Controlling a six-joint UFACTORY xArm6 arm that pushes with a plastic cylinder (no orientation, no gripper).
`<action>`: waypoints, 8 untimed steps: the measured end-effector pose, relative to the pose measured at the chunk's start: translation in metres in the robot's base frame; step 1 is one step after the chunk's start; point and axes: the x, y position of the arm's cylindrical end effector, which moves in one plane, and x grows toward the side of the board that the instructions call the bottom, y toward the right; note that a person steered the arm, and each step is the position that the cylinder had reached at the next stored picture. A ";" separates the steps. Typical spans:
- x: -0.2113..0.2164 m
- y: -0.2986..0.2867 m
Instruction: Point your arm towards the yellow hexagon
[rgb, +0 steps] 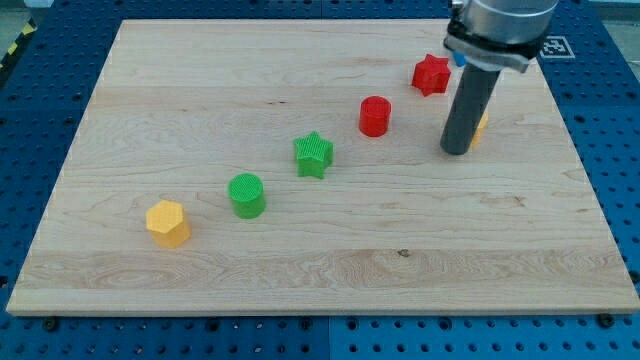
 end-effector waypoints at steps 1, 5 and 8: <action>0.024 0.003; 0.189 -0.259; 0.108 -0.423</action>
